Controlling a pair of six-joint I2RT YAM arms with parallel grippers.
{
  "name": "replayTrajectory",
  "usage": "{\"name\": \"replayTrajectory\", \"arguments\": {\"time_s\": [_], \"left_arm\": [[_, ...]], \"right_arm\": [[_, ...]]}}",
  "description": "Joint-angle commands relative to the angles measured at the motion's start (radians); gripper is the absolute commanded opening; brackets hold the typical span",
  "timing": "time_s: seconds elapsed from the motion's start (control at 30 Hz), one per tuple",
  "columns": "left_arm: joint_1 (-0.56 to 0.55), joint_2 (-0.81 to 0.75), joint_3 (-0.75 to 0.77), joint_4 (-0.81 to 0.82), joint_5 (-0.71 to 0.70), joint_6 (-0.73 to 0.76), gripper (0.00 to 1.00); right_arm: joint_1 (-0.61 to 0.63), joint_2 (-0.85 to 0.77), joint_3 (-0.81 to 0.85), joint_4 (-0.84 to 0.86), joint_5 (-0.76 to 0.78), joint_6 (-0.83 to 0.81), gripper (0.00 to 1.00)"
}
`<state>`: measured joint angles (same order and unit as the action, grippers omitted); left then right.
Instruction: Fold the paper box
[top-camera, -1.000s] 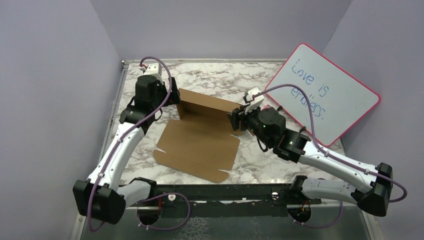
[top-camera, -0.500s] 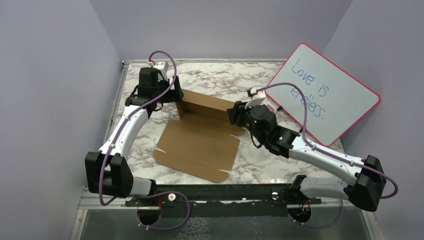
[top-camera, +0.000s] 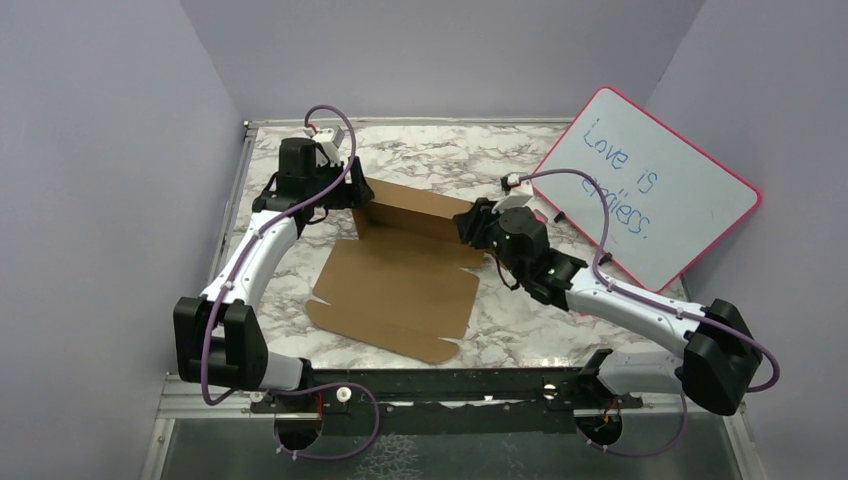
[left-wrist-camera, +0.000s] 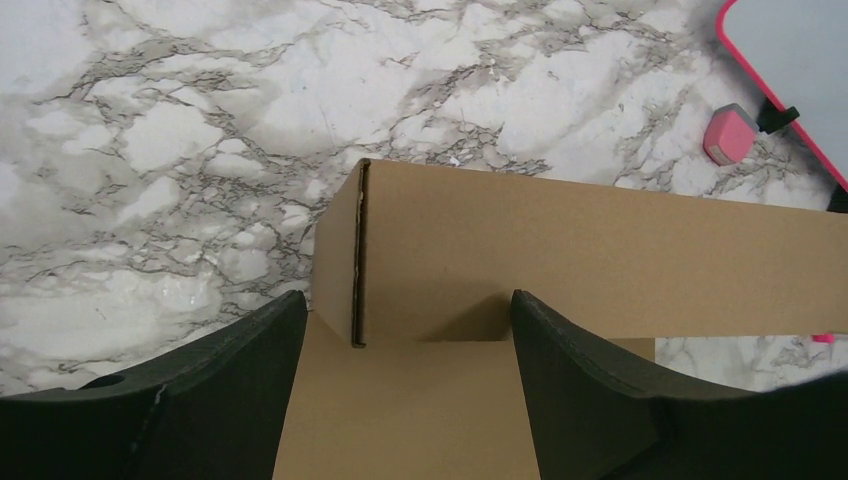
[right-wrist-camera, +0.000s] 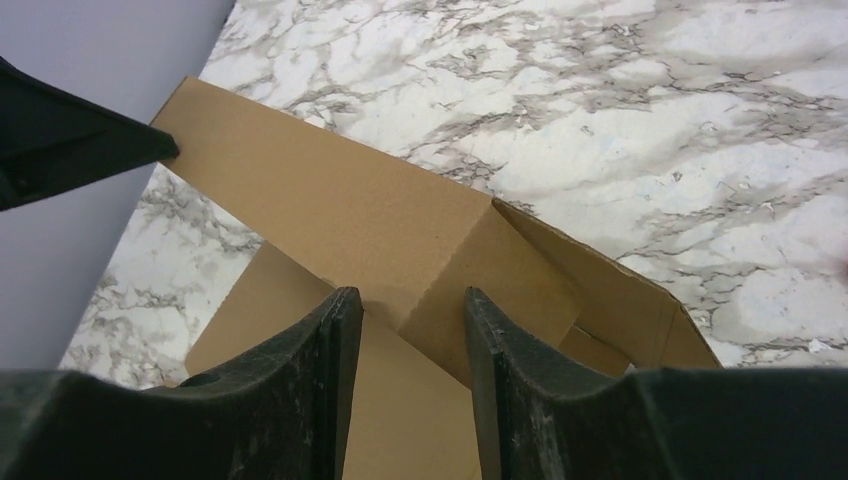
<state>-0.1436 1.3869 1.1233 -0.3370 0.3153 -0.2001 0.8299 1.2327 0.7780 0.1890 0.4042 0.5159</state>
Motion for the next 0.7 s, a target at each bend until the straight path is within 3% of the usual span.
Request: {"name": "replayTrajectory", "arguments": {"time_s": [0.0,0.43,0.67], "left_arm": [[0.007,-0.012,-0.026,0.032,0.099,-0.004,0.74],[0.021,-0.158,-0.123,0.026,0.16,-0.016,0.67],[0.076,-0.221,-0.168,0.003,0.076,0.008,0.72]], "right_arm": [[-0.025,0.028,-0.014,0.125,-0.078,0.043,0.46],[-0.124,0.151,0.016,0.289,-0.298,0.09,0.36],[-0.141,0.156,-0.005,0.325,-0.352,0.073,0.37]]}}
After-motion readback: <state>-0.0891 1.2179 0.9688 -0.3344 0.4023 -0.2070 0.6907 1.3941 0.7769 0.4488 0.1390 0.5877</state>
